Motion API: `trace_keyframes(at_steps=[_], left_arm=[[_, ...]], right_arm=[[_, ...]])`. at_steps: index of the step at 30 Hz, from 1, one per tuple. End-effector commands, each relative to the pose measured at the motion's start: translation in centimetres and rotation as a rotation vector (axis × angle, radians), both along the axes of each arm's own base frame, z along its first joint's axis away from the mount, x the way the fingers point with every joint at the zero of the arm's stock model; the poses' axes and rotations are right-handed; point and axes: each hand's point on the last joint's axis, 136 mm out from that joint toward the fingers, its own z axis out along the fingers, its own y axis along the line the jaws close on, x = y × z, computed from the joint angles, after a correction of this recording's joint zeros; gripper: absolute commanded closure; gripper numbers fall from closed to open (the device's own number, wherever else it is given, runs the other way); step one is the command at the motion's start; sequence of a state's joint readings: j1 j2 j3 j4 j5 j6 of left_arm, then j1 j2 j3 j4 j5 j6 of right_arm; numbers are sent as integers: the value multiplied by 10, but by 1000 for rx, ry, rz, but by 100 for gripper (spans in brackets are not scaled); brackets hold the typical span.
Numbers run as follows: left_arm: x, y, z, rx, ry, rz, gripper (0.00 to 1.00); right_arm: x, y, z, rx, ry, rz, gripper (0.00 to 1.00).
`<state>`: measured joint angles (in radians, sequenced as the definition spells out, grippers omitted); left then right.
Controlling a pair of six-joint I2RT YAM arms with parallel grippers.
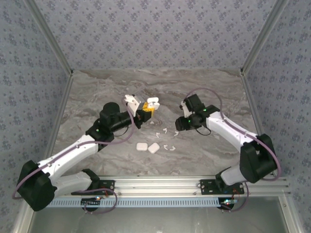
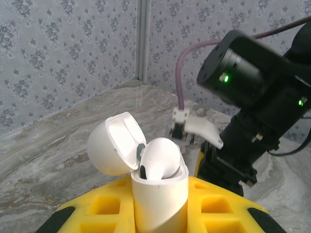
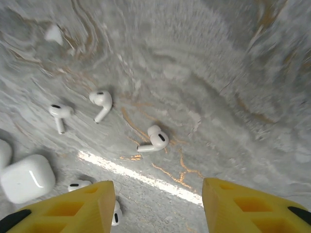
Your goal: Insert wireless bluetooth earbuds into charging case
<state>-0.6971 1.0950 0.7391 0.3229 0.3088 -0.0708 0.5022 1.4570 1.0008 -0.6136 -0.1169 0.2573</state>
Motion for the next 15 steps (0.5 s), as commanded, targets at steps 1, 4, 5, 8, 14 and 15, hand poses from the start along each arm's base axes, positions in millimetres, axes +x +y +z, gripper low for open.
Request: trace_keyframes(at_steps=[1,4,5,8,14,15], left_arm=[[-2,2,5,2,-25,10,97],[-2,2,4,3,-24,9,97],[-2,2,4,4,-22,7,97],[-3,3,4,5,-23,7,97],[-3,3,4,8,-25,7,97],[-3,3,3,11,-22,8,97]], right_arm=[[-1,-5,-21,-66,36,-80,47],[7,1,-32,-86,36,-83,47],[8,2,-35,-97,39,-82,47],[13,9,-45,-117,54,-72,49],[19,21,-57,-121,78,-47,55],[19,23,-58,-123,82,-43,56]])
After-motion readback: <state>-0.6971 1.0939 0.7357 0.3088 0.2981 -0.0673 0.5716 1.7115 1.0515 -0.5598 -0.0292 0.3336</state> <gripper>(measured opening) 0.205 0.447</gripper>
